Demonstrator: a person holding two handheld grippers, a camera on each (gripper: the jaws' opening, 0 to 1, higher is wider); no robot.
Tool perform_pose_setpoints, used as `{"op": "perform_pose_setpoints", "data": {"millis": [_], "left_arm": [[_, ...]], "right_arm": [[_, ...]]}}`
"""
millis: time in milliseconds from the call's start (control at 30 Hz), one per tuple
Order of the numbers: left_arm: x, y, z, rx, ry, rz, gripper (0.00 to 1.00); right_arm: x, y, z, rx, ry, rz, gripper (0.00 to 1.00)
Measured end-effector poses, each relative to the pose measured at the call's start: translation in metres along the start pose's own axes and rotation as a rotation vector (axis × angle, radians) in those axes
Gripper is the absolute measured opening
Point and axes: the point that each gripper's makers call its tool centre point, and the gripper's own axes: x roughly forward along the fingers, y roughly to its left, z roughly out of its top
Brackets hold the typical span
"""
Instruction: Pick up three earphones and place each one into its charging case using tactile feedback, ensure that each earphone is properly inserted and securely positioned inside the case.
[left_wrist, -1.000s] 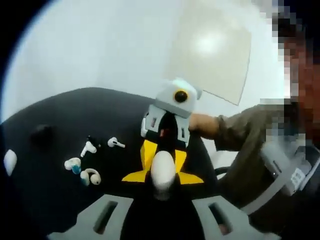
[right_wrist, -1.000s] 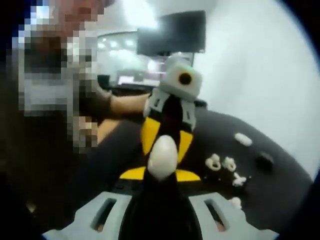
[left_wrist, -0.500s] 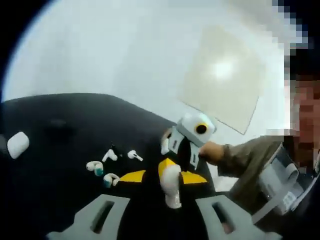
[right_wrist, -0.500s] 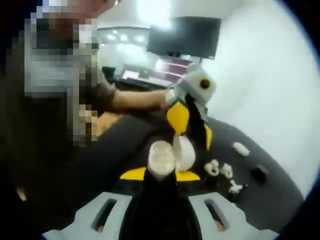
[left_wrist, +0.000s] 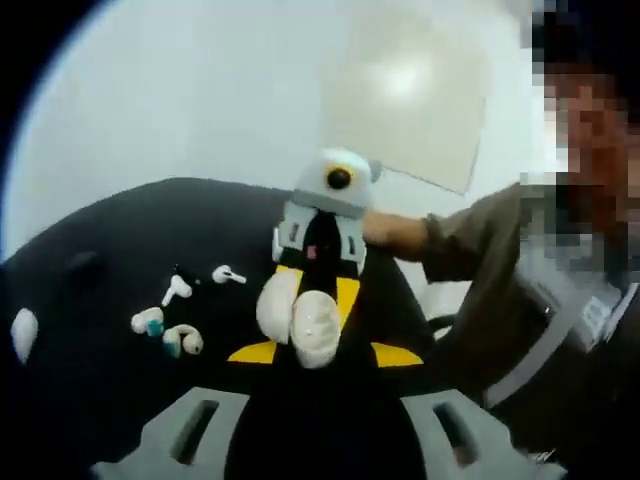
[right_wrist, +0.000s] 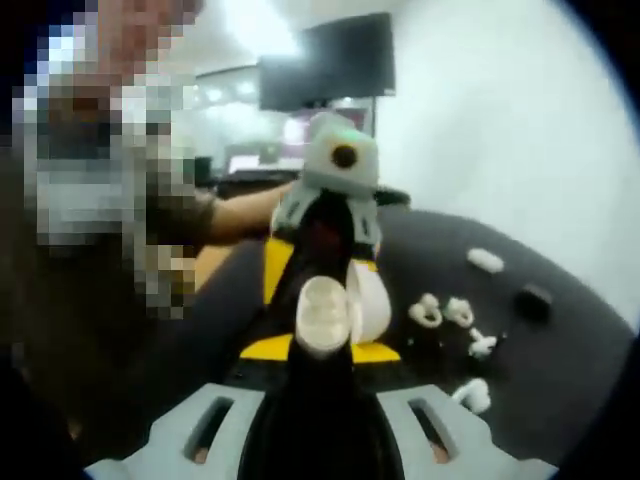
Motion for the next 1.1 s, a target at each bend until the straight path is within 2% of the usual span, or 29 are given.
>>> {"op": "perform_pose_setpoints", "data": {"millis": [100,167,500,700,733,833,867,900,967,1000,1067,1100], "left_arm": [[0.011,0.004,-0.003,0.023,0.011,0.011,0.24],[0.008,0.009,0.0,0.031,0.015,0.022,0.2],[0.006,0.017,0.002,-0.02,0.004,0.026,0.19],[0.004,0.014,0.001,-0.012,0.011,0.023,0.19],[0.004,0.015,0.0,-0.007,0.014,0.027,0.19],[0.003,0.015,0.0,0.028,0.029,0.045,0.19],[0.003,0.015,0.0,0.033,0.031,0.049,0.19],[0.003,0.015,0.0,0.04,0.034,0.053,0.19],[0.003,0.016,-0.001,0.047,0.034,0.056,0.19],[0.003,0.016,0.0,0.044,0.034,0.056,0.19],[0.003,0.016,-0.001,0.038,0.031,0.054,0.19],[0.003,0.015,-0.001,0.036,0.03,0.055,0.19]], "right_arm": [[0.002,0.002,0.001,-0.021,-0.002,-0.006,0.2],[0.002,0.002,0.0,-0.024,0.002,-0.005,0.2],[0.001,-0.001,0.0,0.018,-0.004,-0.001,0.21],[-0.021,0.001,0.011,0.052,-0.059,0.025,0.25],[-0.029,-0.001,0.017,0.059,-0.085,0.005,0.25],[-0.05,-0.016,0.047,0.087,-0.259,-0.056,0.22],[-0.058,-0.024,0.057,0.119,-0.321,-0.072,0.22],[-0.063,-0.036,0.061,0.167,-0.355,-0.106,0.22],[-0.067,-0.075,0.058,0.28,-0.323,-0.261,0.21],[-0.065,-0.09,0.054,0.33,-0.272,-0.33,0.2],[-0.061,-0.118,0.036,0.496,-0.125,-0.447,0.19],[-0.057,-0.125,0.025,0.576,-0.038,-0.468,0.19]]}}
